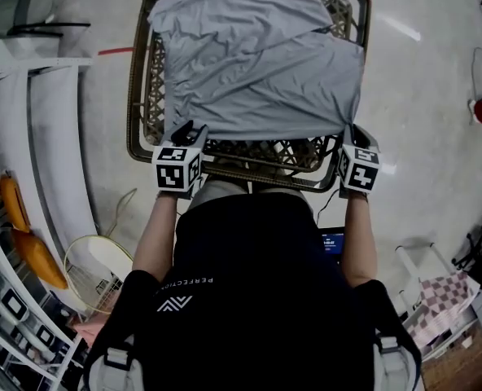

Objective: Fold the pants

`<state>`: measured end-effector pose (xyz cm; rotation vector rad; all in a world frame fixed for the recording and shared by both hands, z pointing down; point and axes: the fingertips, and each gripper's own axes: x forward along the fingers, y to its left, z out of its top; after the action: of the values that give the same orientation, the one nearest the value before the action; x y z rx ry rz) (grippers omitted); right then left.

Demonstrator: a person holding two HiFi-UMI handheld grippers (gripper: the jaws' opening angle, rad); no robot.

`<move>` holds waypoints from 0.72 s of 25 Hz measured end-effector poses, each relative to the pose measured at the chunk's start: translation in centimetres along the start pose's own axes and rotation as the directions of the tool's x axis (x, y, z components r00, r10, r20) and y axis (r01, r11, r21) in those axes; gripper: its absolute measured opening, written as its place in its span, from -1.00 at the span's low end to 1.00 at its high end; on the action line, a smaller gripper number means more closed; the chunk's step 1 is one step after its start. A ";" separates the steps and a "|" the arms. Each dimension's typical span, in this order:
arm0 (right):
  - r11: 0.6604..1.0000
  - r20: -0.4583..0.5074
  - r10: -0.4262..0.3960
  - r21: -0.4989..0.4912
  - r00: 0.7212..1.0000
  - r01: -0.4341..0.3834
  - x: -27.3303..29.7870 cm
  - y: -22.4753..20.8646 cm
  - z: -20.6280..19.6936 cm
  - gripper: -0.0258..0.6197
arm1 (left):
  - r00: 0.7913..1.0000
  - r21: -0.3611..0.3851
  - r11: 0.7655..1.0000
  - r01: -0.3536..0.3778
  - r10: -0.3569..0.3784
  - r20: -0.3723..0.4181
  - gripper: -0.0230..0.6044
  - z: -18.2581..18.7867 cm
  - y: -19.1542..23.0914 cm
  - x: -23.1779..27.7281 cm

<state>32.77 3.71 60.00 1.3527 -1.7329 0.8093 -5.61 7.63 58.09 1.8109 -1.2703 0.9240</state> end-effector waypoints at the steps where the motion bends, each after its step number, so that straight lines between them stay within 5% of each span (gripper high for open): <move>1: 1.000 0.002 0.004 -0.005 1.000 -0.004 -0.1 0.2 0.2 -0.78 | 1.000 -0.003 1.000 -0.011 0.011 0.003 -0.45 0.0 0.6 -0.2; 11: 0.992 0.058 0.084 0.091 0.995 -0.089 -0.5 1.4 3.4 -0.79 | 0.997 -0.080 0.994 -0.080 0.080 -0.009 -0.31 -1.0 4.9 -1.0; 18: 0.985 0.070 0.156 0.062 0.985 -0.160 0.1 5.2 5.6 -0.79 | 0.991 -0.137 0.982 -0.132 0.136 0.014 -0.26 -1.9 6.9 -1.9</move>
<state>26.62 0.19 57.19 1.3105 -1.8976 0.9278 -13.00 8.42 58.47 1.6512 -1.4490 0.8680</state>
